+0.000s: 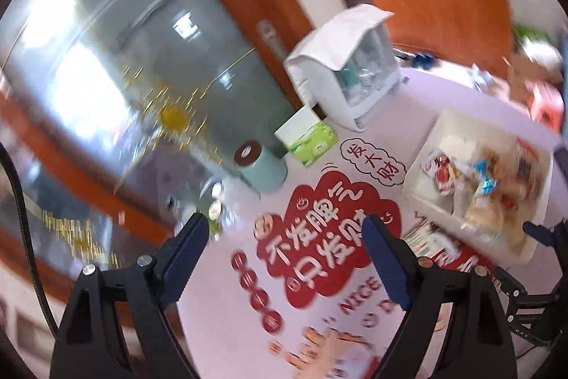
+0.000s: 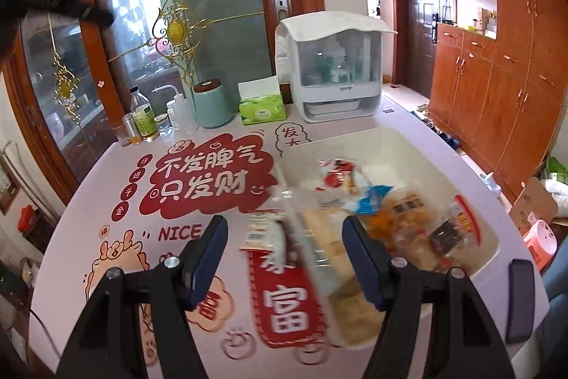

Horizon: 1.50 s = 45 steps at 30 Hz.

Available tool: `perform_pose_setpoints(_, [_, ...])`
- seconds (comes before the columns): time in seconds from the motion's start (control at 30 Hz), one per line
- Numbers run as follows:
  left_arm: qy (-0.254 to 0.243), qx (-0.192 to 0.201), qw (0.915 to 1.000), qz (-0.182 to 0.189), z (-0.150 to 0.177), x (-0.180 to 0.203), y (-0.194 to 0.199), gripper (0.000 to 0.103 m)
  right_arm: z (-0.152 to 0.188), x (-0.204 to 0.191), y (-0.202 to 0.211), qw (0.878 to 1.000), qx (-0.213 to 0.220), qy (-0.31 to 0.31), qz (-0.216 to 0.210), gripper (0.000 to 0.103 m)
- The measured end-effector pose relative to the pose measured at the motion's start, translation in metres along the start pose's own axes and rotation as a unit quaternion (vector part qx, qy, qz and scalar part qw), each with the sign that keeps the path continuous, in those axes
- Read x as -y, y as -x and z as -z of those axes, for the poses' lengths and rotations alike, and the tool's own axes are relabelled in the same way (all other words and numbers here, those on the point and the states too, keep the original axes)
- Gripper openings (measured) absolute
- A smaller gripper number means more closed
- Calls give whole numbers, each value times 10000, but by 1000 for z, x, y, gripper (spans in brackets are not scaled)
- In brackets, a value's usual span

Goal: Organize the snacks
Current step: 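Move both tools back to the last snacks beside the tray, then grasp the white Lipo biscuit pack with left tool while right tool grasps the red wrapper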

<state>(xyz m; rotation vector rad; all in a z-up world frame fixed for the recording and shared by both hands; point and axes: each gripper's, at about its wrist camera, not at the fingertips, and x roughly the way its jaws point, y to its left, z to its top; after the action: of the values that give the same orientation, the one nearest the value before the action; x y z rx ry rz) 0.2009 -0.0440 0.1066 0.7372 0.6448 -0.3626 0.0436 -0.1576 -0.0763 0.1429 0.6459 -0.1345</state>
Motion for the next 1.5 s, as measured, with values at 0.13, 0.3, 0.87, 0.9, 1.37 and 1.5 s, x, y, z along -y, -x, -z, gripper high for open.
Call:
perform_pose_setpoints(0.13, [-853, -263, 9936, 688, 15, 30, -57, 89, 17, -36, -18, 9994, -150, -148, 275, 67])
perform_pose_setpoints(0.3, [-1637, -654, 9708, 1624, 52, 97, -136, 89, 42, -55, -40, 9965, -388, -75, 742, 67])
perform_pose_setpoints(0.87, [-1861, -1298, 8925, 3897, 78, 205, -274, 89, 73, -54, -133, 9809, -673, 233, 1811, 66])
perform_pose_setpoints(0.9, [-1876, -1315, 8903, 3936, 78, 208, -276, 89, 73, -54, -136, 9804, -681, 232, 1833, 66])
perform_pose_setpoints(1.37, [-2060, -1307, 8787, 4103, 87, 234, -285, 89, 71, -49, -153, 9818, -847, 139, 1694, 66])
perform_pose_setpoints(1.5, [-2211, -1024, 8835, 4001, 91, 246, -271, 66, 67, -42, -158, 9820, -871, 115, 1673, 66])
